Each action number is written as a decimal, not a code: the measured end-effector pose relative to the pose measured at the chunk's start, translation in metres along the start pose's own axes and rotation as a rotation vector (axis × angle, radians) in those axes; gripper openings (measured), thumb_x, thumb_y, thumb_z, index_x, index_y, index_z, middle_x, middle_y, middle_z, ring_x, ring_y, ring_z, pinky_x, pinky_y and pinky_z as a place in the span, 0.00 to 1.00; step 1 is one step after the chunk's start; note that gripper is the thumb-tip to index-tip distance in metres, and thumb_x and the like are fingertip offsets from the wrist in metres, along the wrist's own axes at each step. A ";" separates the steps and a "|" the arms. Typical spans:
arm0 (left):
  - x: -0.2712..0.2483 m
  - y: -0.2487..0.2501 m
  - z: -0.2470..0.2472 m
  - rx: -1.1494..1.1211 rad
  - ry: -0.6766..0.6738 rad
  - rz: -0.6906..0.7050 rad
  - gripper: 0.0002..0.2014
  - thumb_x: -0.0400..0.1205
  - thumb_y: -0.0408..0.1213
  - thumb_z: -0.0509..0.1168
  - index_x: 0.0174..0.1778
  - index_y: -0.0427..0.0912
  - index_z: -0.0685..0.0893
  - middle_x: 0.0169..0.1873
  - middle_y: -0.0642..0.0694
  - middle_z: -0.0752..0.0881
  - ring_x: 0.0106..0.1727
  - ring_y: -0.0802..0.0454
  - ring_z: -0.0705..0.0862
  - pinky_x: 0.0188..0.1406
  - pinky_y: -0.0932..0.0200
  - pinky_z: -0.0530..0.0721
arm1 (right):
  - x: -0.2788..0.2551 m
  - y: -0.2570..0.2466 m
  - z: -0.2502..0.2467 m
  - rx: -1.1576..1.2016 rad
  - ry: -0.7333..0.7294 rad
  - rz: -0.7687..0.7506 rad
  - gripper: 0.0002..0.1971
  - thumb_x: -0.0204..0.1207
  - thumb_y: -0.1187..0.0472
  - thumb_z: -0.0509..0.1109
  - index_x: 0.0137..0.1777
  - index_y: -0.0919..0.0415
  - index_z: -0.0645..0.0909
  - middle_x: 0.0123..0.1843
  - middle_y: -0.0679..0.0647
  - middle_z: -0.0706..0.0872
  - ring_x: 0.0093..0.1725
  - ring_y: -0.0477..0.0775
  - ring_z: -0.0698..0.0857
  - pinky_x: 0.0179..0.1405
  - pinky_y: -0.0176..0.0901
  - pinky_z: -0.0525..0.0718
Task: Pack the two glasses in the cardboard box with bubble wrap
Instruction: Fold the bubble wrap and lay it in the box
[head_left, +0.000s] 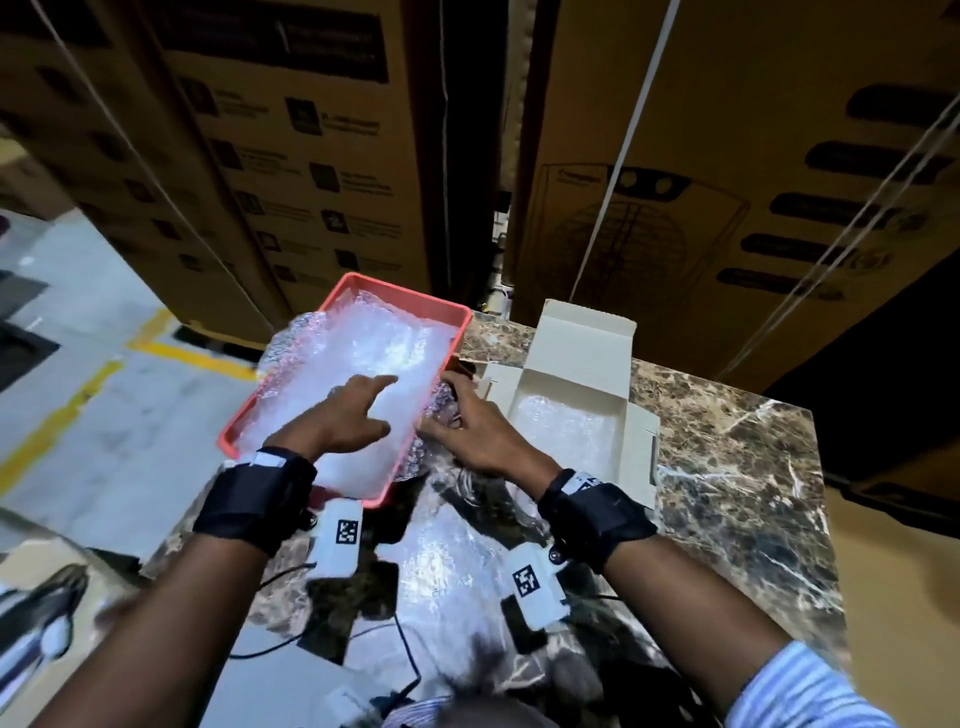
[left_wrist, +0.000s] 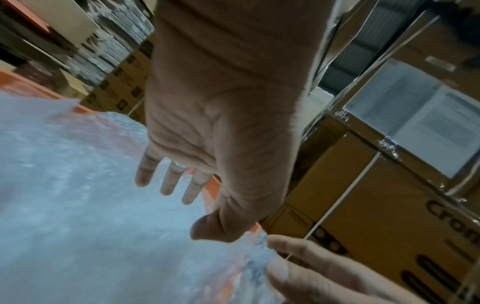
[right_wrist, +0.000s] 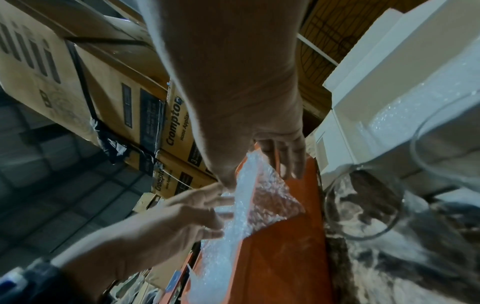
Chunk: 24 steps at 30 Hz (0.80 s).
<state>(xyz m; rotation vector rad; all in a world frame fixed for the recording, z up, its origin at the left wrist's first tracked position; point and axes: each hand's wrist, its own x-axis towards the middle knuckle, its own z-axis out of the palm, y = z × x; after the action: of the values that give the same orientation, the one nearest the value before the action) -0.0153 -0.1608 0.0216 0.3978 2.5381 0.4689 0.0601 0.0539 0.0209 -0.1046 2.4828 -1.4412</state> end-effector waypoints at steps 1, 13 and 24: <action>-0.002 -0.012 0.004 0.034 -0.027 -0.028 0.41 0.83 0.42 0.70 0.90 0.56 0.56 0.87 0.38 0.61 0.85 0.34 0.63 0.83 0.35 0.64 | 0.003 0.000 0.006 0.008 0.029 0.009 0.37 0.82 0.51 0.75 0.85 0.50 0.58 0.57 0.52 0.88 0.46 0.48 0.89 0.44 0.42 0.83; -0.007 -0.056 0.027 0.087 0.136 -0.005 0.25 0.82 0.48 0.72 0.77 0.57 0.77 0.67 0.49 0.83 0.71 0.47 0.79 0.68 0.47 0.68 | 0.013 0.002 -0.005 0.090 0.338 0.079 0.12 0.74 0.68 0.73 0.53 0.51 0.86 0.50 0.53 0.88 0.24 0.46 0.80 0.24 0.34 0.77; -0.020 -0.056 -0.012 -0.081 0.504 0.247 0.19 0.72 0.29 0.72 0.57 0.50 0.90 0.46 0.49 0.93 0.48 0.50 0.90 0.52 0.51 0.86 | 0.005 0.019 -0.014 0.025 0.313 0.150 0.28 0.79 0.77 0.58 0.66 0.49 0.89 0.49 0.48 0.85 0.28 0.63 0.77 0.28 0.41 0.72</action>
<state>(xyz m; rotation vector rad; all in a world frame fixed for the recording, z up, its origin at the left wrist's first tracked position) -0.0164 -0.2215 0.0175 0.6327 2.9496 0.8537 0.0524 0.0744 0.0107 0.3297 2.6436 -1.5231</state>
